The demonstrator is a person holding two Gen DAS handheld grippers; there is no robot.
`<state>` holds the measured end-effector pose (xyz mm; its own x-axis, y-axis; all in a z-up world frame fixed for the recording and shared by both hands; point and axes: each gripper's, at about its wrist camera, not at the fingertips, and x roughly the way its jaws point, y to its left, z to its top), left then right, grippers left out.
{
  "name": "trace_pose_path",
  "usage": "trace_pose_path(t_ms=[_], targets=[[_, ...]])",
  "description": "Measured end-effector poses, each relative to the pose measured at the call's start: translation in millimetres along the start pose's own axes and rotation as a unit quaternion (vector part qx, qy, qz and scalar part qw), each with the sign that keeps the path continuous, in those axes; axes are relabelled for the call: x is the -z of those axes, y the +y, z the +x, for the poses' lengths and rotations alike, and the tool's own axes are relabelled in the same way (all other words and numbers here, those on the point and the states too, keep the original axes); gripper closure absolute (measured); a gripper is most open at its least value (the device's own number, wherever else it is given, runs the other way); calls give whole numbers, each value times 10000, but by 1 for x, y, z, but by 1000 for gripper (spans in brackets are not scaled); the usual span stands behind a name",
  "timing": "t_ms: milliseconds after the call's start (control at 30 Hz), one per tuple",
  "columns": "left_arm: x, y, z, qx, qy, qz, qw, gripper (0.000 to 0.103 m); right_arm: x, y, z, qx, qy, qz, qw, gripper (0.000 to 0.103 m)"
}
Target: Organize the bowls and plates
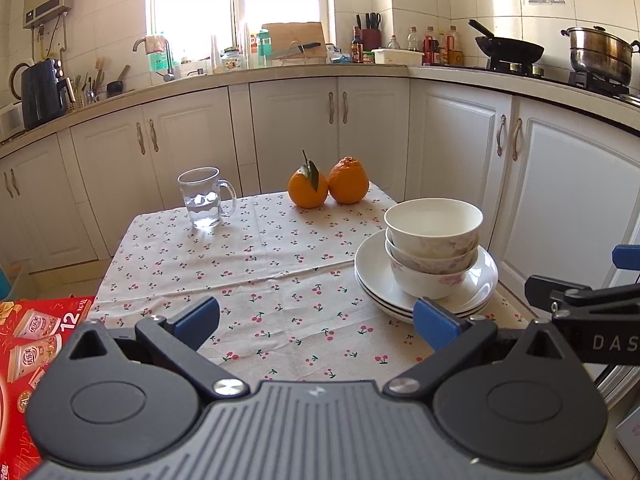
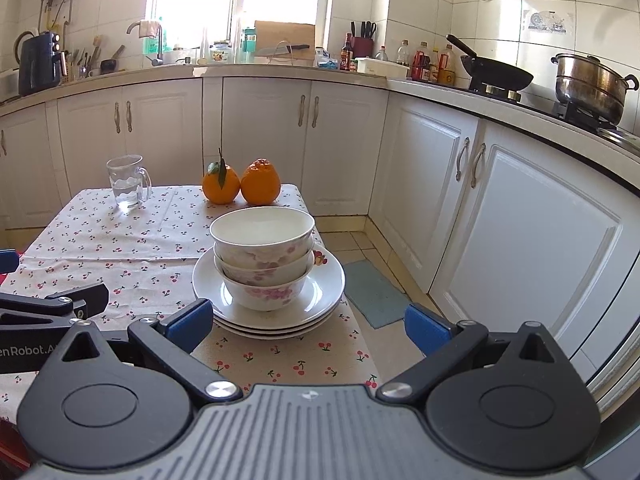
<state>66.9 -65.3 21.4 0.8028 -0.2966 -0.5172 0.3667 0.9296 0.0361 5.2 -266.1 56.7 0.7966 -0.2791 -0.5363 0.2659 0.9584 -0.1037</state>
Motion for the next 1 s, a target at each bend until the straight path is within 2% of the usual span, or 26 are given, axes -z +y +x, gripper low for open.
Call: trace_pose_path(t_ms=[1000], targets=[[-1,1,0,-28,18,-27,10000,1,-1,3,-5,36,-47,-36,10000,0]])
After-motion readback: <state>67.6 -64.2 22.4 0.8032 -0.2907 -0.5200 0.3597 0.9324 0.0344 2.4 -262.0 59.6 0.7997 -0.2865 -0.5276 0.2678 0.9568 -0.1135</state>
